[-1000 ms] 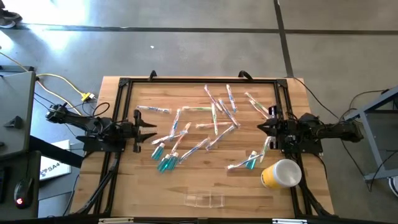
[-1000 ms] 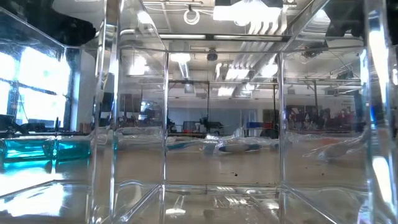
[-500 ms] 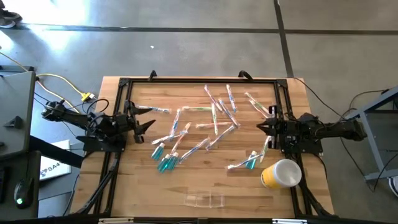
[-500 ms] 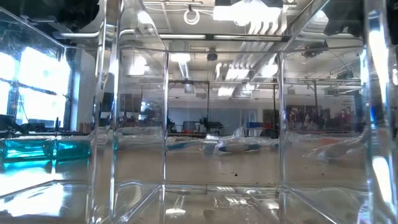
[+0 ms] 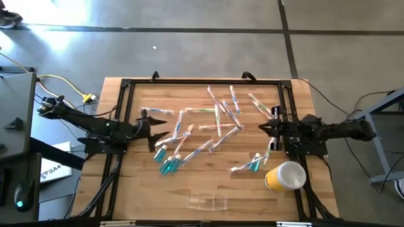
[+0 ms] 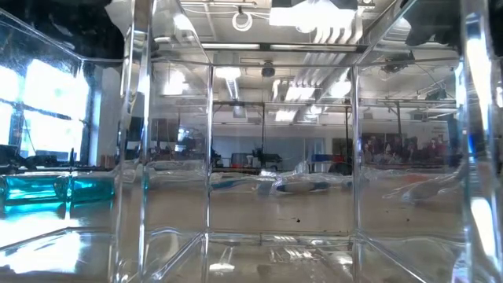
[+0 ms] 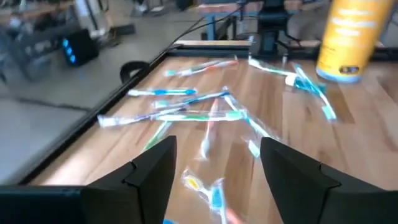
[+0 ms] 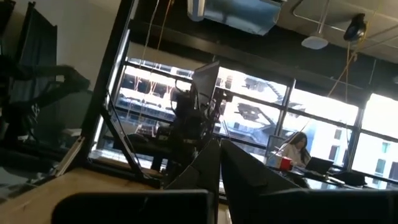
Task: Pick & Place toothbrushing station
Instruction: Put the blue toothbrush into the transparent organizer
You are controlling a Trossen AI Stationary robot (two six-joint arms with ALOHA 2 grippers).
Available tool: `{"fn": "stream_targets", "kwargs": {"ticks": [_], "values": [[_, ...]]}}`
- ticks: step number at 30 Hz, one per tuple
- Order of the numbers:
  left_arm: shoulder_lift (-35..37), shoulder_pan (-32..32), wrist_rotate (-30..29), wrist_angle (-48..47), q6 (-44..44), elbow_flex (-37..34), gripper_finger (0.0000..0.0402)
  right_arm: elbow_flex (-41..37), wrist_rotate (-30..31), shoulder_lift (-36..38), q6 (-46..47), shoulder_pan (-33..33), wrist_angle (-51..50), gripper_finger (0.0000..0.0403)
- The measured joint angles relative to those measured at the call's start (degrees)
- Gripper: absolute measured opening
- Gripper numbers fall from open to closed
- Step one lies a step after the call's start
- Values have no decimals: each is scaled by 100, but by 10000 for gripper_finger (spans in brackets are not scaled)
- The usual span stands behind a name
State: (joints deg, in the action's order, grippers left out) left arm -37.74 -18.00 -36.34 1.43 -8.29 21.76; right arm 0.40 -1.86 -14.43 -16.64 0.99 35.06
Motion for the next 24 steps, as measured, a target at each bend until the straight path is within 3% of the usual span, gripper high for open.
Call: {"fn": "stream_targets", "kwargs": {"ticks": [5,12,18,24], "values": [[-911,445,212,-49,-620,116,228,0,10,-339,-161,0,43,8],[-2419,1318,1409,54,-1163,501,228,0,-51,-716,-163,0,35,8],[-3669,1512,1807,8,-1124,899,228,0,-412,-1044,-94,0,33,8],[-4381,1499,1976,-38,-668,1135,228,0,-667,-1299,63,0,29,8]]}}
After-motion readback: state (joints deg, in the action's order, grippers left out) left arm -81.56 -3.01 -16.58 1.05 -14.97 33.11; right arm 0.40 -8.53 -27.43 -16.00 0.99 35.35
